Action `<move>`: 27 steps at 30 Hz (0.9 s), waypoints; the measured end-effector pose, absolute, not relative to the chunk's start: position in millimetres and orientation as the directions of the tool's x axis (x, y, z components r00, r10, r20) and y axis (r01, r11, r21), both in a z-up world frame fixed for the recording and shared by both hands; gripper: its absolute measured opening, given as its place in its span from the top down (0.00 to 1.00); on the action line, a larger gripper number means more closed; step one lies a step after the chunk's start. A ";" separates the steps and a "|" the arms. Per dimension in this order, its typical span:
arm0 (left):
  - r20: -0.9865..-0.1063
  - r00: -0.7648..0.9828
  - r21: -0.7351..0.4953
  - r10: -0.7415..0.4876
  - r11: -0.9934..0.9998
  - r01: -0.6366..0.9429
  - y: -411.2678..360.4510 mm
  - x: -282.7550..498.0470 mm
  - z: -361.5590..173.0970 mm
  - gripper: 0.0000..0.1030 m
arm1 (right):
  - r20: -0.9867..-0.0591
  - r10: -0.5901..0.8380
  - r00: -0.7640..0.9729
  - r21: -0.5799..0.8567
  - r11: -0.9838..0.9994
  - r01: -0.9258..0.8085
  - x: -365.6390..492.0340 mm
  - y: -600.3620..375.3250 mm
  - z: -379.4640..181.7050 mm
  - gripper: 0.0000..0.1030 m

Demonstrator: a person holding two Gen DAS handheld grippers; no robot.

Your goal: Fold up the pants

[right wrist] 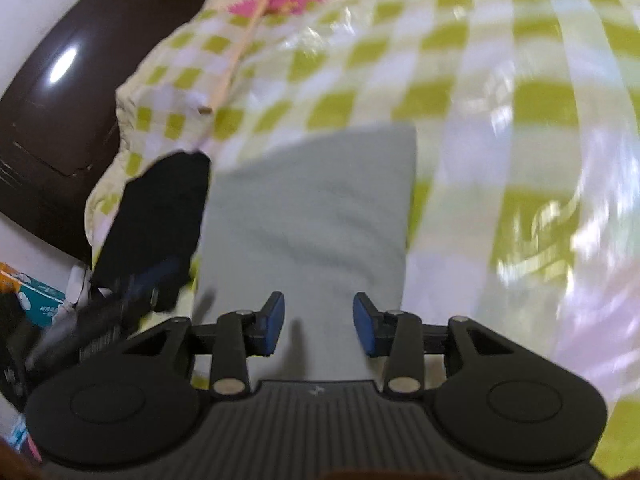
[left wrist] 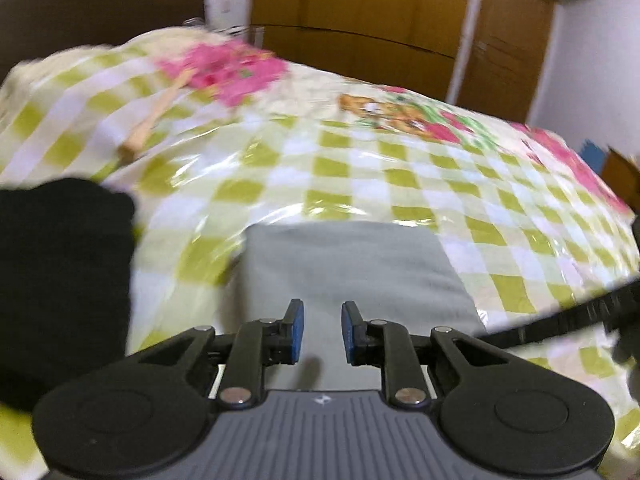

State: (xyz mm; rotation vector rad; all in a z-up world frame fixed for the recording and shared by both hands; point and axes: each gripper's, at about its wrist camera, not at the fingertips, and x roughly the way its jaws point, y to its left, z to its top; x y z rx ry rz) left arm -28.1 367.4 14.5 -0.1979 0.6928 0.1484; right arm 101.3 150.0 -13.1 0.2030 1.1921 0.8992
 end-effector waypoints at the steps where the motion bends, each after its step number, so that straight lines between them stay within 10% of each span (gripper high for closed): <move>1: -0.651 0.756 -0.117 0.071 0.974 -0.193 368.9 -19.5 12.4 0.67 | -0.716 0.694 0.075 0.584 0.653 -0.482 98.2 149.1 -17.2 0.61; 27: -0.703 0.708 -0.092 0.065 0.979 -0.181 410.8 1.7 -3.3 0.60 | -0.698 0.716 0.018 0.657 0.650 -0.383 81.3 130.0 -49.5 0.55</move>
